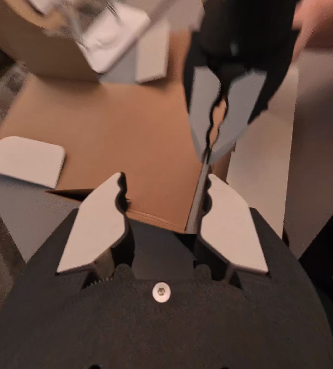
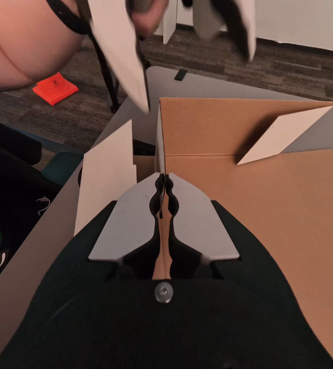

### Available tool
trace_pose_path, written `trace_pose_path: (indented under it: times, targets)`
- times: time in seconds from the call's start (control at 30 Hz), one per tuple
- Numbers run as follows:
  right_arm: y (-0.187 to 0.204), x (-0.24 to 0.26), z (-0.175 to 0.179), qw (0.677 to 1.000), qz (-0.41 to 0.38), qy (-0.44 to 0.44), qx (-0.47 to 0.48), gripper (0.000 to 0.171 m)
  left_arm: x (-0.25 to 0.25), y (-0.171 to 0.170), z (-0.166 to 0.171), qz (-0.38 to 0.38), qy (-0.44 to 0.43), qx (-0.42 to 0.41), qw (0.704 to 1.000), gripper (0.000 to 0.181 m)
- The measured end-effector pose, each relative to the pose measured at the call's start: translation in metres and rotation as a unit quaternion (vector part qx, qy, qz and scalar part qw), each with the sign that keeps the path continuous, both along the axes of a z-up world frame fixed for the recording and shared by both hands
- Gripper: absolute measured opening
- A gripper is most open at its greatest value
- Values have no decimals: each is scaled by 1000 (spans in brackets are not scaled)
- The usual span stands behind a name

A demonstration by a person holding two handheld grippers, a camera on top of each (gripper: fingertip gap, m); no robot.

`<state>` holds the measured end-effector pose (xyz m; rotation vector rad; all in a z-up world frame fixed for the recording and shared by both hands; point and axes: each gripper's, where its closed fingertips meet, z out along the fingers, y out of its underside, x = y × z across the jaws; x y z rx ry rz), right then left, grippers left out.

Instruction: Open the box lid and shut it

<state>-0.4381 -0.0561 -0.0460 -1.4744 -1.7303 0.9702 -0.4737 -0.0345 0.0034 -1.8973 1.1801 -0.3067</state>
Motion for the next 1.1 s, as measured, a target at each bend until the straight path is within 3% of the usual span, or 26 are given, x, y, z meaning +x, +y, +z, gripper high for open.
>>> trace_pose_path:
  times: [0.1,0.2,0.4,0.7,0.77,0.8,0.9,0.97,1.03,1.1]
  targets:
    - [1,4,-5,1000,3,-12,9,2,-32,-7,28,73,-187,8,980,101]
    - [2,6,-7,1000,6,-15,3,2,-37,-13,10,87,-301,-23,949,96]
    - [3,7,-9,1000,7,-14,-1,2,-13,5,-52,112,-180,-19,977,82]
    - [7,5,-7,999,5,10,39,5,-14,6,-56,120,-222,-18,967,79]
    - [19,4,5,996,-28,21,81,27,-14,7,-56,121,-231,-18,965,79]
    - [22,8,23,991,-44,39,117,29,-14,7,-56,121,-233,-18,965,79]
    - [34,58,124,950,-111,96,275,31,-15,8,-57,121,-234,-19,965,78]
    - [46,121,188,930,-189,146,279,30,-17,8,-57,119,-230,-20,966,77]
    - [63,187,199,935,-246,164,198,47,-18,8,-57,116,-236,-21,964,77]
    - [81,244,156,939,-281,160,117,59,-20,7,-56,114,-248,-21,962,77]
